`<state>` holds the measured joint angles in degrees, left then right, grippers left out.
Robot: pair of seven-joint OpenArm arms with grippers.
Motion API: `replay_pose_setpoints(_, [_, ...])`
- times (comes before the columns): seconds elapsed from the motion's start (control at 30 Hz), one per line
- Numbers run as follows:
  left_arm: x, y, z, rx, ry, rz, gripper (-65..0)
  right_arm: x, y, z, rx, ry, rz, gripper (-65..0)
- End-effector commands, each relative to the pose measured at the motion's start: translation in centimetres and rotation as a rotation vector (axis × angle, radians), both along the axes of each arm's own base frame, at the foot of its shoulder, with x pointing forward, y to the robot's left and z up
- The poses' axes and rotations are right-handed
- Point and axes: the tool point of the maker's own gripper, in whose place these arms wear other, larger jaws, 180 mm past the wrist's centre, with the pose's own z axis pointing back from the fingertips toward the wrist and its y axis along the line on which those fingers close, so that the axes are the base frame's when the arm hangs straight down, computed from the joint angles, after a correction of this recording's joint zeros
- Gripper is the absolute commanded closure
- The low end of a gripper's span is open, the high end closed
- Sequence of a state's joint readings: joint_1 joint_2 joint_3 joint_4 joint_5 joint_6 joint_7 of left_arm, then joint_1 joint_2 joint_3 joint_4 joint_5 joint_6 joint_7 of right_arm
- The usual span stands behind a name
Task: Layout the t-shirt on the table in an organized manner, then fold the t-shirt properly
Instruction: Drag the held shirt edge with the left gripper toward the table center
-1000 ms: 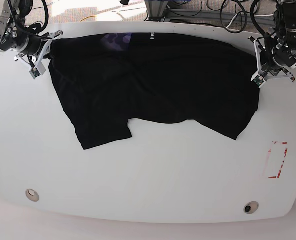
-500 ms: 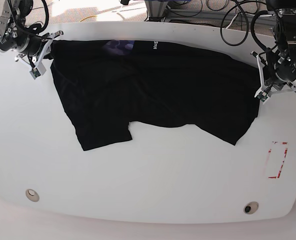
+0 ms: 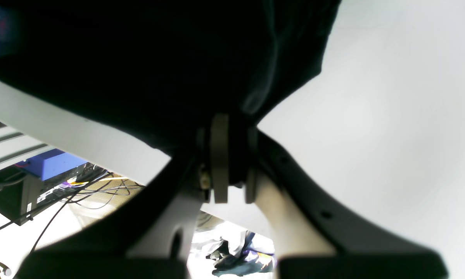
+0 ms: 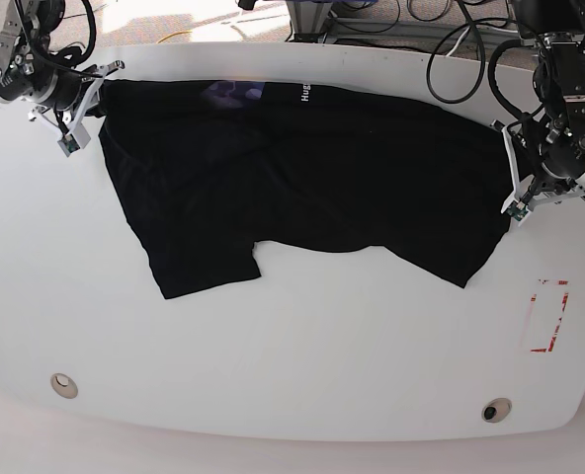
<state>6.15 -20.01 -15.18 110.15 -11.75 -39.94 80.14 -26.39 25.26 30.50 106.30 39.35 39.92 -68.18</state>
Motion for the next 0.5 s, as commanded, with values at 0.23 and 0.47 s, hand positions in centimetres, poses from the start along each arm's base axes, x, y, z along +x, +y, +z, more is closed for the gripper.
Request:
replay_pose_setpoints(0.23, [2.0, 0.6, 2.1, 0.024, -0.071, 0.000, -35.4, 0.5, 0.3, 0.5, 0.014, -0.030, -0.005, -4.0])
replay_pose_setpoints(0.47, [2.0, 0.7, 2.1, 0.027, -0.071, 0.000, -35.6, 0.5, 0.4, 0.5, 0.018, -0.031, -0.004, -4.0])
